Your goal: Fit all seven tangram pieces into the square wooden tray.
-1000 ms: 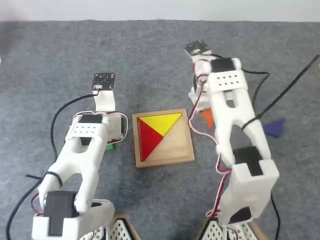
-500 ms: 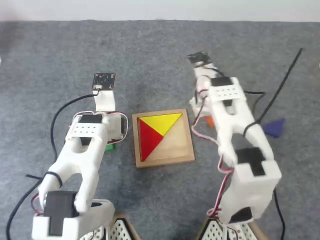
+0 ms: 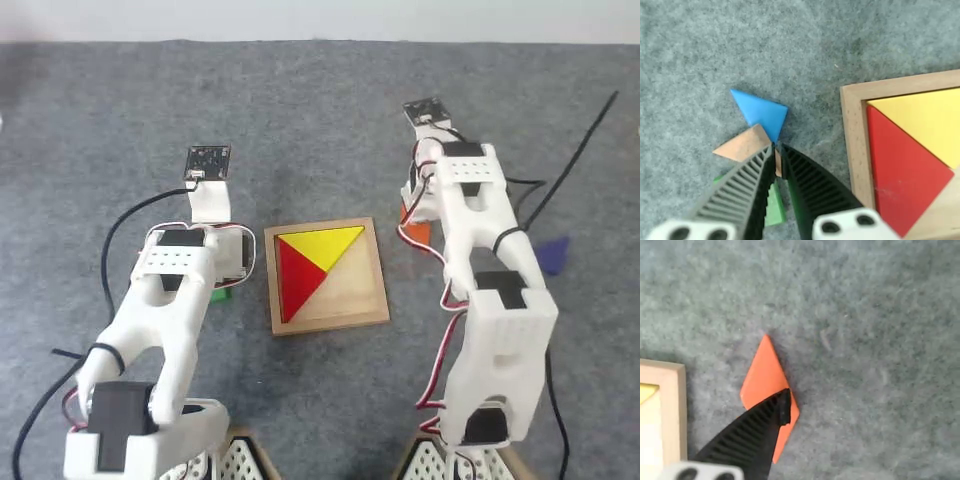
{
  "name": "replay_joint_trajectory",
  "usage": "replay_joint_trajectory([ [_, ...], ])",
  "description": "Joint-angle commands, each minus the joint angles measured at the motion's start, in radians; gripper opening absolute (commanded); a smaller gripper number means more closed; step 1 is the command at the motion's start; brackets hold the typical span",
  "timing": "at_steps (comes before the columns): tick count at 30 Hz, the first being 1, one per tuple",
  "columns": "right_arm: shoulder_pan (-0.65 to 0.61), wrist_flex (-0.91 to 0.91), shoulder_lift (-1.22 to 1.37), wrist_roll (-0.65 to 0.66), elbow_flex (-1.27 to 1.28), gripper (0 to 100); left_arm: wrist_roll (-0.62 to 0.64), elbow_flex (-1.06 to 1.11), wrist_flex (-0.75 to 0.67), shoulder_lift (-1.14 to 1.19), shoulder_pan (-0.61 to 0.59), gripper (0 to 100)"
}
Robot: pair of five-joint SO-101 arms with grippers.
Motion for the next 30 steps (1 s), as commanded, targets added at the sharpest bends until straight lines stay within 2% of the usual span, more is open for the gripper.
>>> replay_joint_trajectory([
  [1,0.039,0.036,0.019,0.012,-0.017,55.9,-0.014,-0.007,0.003,-0.005,0.000,2],
  [10,0.097,0.173,0.142,0.008,-0.209,55.9,-0.014,-0.007,0.003,-0.005,0.000,2],
  [12,0.111,0.205,0.145,-0.028,-0.261,55.9,-0.014,-0.005,0.003,-0.005,0.000,2],
  [19,0.012,0.355,-0.018,-0.092,-0.315,55.9,-0.014,-0.008,0.003,-0.005,0.000,2],
  [25,-0.084,0.285,-0.036,-0.092,-0.215,55.9,-0.014,-0.008,0.003,-0.005,0.000,2],
  [30,-0.097,0.205,-0.035,-0.086,-0.109,55.9,-0.014,-0.007,0.003,-0.005,0.000,2],
])
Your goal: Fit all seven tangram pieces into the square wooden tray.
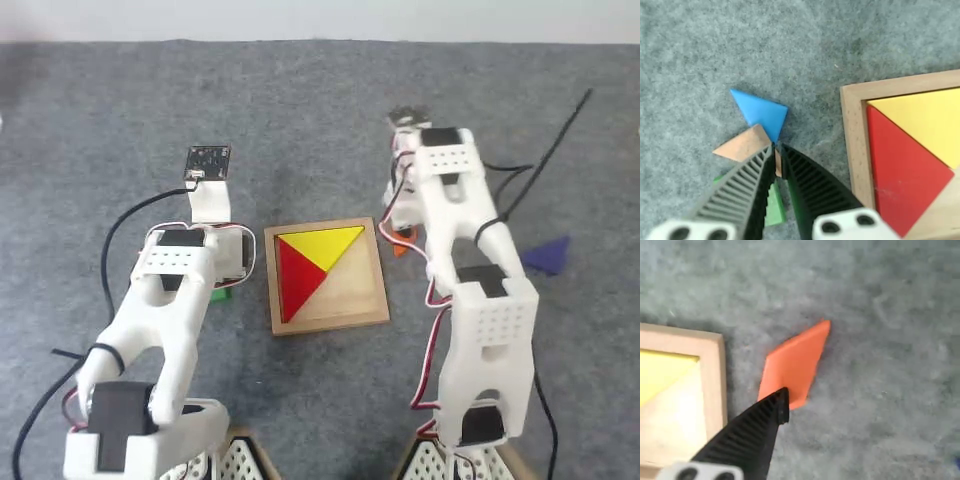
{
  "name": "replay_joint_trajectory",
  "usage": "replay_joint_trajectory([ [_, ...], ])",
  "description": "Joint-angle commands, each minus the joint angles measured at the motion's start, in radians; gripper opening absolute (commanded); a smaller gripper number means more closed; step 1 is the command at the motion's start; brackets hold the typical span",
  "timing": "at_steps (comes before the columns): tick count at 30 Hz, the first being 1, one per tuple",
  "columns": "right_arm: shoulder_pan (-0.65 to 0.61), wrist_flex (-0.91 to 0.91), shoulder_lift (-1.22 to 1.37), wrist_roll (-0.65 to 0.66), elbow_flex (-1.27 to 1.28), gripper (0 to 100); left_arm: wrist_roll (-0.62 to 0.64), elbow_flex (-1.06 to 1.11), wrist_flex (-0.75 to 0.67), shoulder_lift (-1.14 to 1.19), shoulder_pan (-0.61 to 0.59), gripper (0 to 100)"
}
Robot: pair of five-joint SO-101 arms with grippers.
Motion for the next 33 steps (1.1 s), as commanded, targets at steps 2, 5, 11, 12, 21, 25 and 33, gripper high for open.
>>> replay_joint_trajectory([
  [2,0.015,-0.062,-0.077,0.000,0.057,55.9,-0.014,-0.007,0.003,-0.005,0.000,2],
  [5,0.061,-0.076,-0.077,0.000,0.077,55.9,-0.014,-0.007,0.003,-0.005,0.000,2],
  [11,0.124,-0.076,-0.077,0.023,0.078,55.9,-0.014,-0.007,0.002,-0.005,0.000,2],
  [12,0.120,-0.076,-0.077,0.026,0.078,55.9,-0.014,-0.007,0.002,-0.005,0.000,2],
  [21,0.002,-0.064,-0.108,0.015,0.054,55.9,-0.014,-0.005,0.002,-0.005,0.000,2],
  [25,-0.001,0.007,-0.193,0.011,0.002,55.9,-0.014,-0.007,0.002,-0.005,0.000,2],
  [33,-0.130,0.033,-0.197,0.002,-0.008,55.9,-0.014,-0.007,0.002,-0.005,0.000,2],
])
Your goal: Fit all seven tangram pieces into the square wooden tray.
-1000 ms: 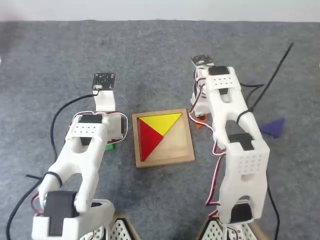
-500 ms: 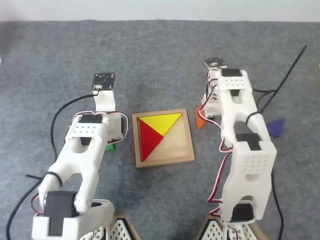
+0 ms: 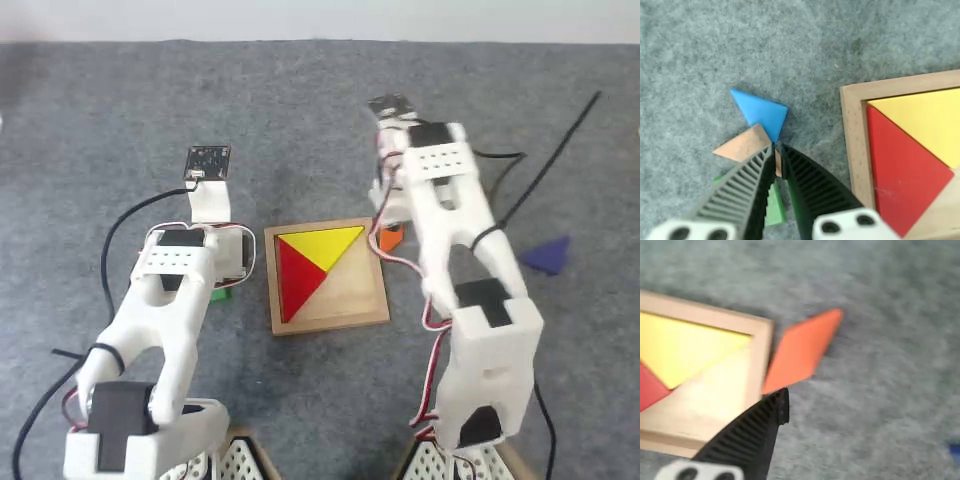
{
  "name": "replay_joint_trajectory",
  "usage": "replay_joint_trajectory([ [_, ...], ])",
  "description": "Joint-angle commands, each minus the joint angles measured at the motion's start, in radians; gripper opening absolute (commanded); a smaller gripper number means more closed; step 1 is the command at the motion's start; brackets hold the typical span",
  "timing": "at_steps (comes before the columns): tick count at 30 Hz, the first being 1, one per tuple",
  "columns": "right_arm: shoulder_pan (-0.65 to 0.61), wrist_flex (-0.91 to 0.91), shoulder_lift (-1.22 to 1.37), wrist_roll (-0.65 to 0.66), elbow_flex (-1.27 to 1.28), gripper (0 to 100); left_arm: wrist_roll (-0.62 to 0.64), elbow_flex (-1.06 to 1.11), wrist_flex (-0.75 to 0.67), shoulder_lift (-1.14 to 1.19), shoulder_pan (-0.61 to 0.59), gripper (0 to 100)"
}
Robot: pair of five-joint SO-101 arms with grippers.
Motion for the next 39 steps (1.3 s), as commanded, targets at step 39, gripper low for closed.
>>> replay_joint_trajectory([
  [39,0.033,-0.087,0.377,0.238,-0.269,32.0,-0.014,-0.004,0.002,-0.005,0.002,2],
])
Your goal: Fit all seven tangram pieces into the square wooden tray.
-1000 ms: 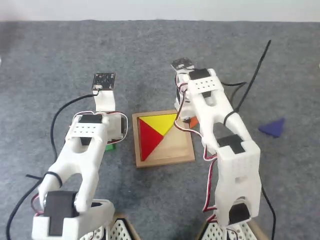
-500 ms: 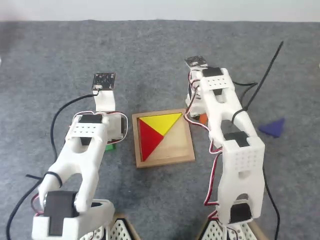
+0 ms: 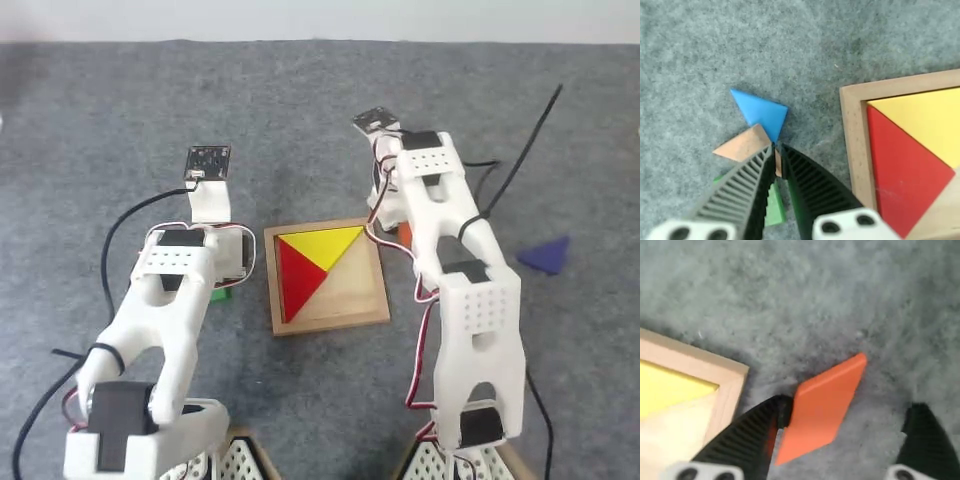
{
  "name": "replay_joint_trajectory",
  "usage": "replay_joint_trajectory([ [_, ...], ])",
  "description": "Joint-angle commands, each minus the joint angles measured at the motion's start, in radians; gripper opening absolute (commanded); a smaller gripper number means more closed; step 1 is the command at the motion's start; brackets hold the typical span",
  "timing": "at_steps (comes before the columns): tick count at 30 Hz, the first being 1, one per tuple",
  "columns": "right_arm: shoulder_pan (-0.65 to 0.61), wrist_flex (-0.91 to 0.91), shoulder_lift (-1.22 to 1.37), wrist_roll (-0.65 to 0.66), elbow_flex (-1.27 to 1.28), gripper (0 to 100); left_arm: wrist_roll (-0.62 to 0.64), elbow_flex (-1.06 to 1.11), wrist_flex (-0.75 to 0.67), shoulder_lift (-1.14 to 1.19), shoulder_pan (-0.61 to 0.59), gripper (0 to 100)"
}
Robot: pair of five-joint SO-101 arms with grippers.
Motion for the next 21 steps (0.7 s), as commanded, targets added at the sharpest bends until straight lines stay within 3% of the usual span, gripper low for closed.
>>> replay_joint_trajectory([
  [1,-0.019,0.012,0.025,0.026,-0.049,31.1,-0.014,-0.004,0.002,-0.005,0.002,2],
  [8,-0.021,0.038,0.019,-0.072,-0.055,9.8,-0.014,-0.004,0.002,-0.005,0.002,2],
  [14,-0.038,0.147,-0.065,-0.203,-0.132,9.1,-0.014,-0.002,-0.012,-0.003,0.003,2],
  [21,-0.156,0.371,-0.140,-0.362,-0.152,9.2,-0.014,-0.002,-0.011,-0.003,0.002,2],
])
